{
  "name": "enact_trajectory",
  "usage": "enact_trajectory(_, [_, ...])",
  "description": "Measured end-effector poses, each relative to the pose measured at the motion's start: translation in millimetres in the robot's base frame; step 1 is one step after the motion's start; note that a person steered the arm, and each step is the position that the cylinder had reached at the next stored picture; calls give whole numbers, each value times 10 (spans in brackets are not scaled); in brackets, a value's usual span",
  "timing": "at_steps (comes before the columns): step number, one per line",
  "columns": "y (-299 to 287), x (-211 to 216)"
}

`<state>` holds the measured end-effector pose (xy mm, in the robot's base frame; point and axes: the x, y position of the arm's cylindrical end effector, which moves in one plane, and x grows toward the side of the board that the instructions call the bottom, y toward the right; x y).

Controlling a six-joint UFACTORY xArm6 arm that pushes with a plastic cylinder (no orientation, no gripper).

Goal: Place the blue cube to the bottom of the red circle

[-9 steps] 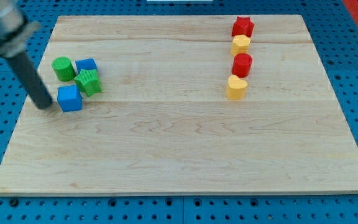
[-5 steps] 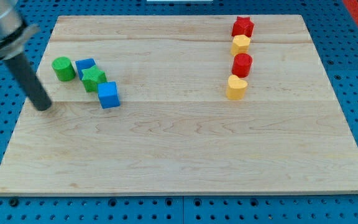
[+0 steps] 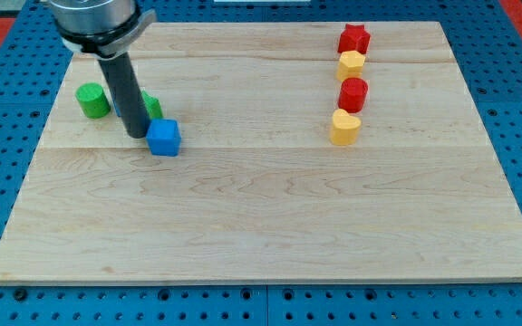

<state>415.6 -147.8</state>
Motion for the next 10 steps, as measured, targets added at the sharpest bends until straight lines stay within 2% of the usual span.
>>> enact_trajectory(1, [353, 0])
enact_trajectory(2, [479, 178])
enact_trajectory(3, [439, 585])
enact_trajectory(4, [443, 800])
enact_trajectory(7, [503, 600])
enact_trajectory(10, [1087, 660])
